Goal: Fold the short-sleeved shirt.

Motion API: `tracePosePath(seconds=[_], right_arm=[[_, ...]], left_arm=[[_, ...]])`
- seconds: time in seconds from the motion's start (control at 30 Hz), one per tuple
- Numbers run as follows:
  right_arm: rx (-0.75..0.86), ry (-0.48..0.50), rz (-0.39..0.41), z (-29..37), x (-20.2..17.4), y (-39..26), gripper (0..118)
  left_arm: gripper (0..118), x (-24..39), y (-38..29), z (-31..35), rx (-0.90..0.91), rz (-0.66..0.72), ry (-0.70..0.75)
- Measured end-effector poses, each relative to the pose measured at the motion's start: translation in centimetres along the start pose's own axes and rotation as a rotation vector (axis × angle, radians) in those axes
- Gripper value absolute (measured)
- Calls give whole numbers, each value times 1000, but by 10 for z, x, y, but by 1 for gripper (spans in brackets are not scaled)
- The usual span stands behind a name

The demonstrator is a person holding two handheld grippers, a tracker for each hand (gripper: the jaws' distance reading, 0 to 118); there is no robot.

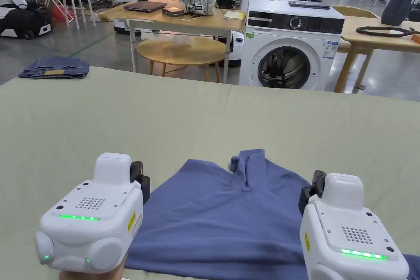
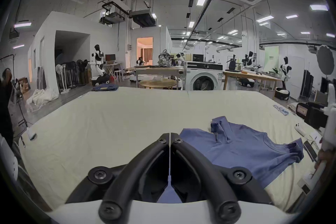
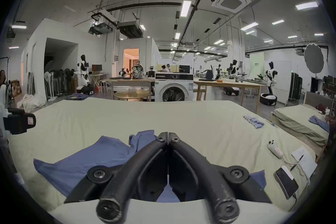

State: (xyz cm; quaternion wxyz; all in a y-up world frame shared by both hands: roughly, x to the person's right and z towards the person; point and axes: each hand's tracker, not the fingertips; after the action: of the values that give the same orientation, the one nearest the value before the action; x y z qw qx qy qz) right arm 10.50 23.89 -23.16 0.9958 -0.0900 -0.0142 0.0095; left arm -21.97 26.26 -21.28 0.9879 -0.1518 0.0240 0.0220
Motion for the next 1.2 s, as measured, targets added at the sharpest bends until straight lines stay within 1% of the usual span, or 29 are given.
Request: tracePosePath(seconds=[0.1,0.33,0.43,0.47,0.5,0.53,0.6,0.63,0.7,0.77,0.9,0.97,1.07,1.13,1.17,1.2], right_arm=[[-10,7,19,-2,0,-1,0],[-66,26,39,-13,1,-6,0],[-98,36,43,-19,1,-10,0],[-106,39,43,-20,0,-11,0],[-116,41,44,-22,-1,-14,0],[-123,43,44,-23,-3,-16,0],[-139,49,45,-24,-2,-15,0],[-143,50,44,-25,-3,-17,0],[-155,54,45,-25,-3,-17,0],[-165,55,48,-26,-3,-19,0],[-183,58,54,-28,-2,-22,0],[-192,60,54,-30,-1,-23,0],[-201,61,57,-31,-1,-25,0],[-207,63,56,-33,-1,-25,0],[-211,64,57,-34,-1,-26,0],[-217,66,57,-35,-2,-27,0]], left_arm=[[0,-12,-1,4,-44,17,18],[0,-88,-14,-9,-310,106,44],[0,-120,-22,-23,-469,148,33],[4,-134,-29,-30,-501,164,36],[24,-145,-34,-36,-541,198,18],[38,-152,-36,-40,-572,228,16],[56,-159,-39,-46,-608,258,40],[57,-162,-41,-49,-626,267,46],[57,-166,-48,-56,-667,279,101],[57,-167,-57,-63,-701,288,114],[57,-171,-83,-80,-794,367,171],[57,-170,-89,-89,-792,374,188],[44,-154,-87,-91,-797,296,234],[26,-143,-83,-89,-806,241,269],[26,-139,-83,-90,-806,233,270],[23,-136,-81,-92,-801,225,269]])
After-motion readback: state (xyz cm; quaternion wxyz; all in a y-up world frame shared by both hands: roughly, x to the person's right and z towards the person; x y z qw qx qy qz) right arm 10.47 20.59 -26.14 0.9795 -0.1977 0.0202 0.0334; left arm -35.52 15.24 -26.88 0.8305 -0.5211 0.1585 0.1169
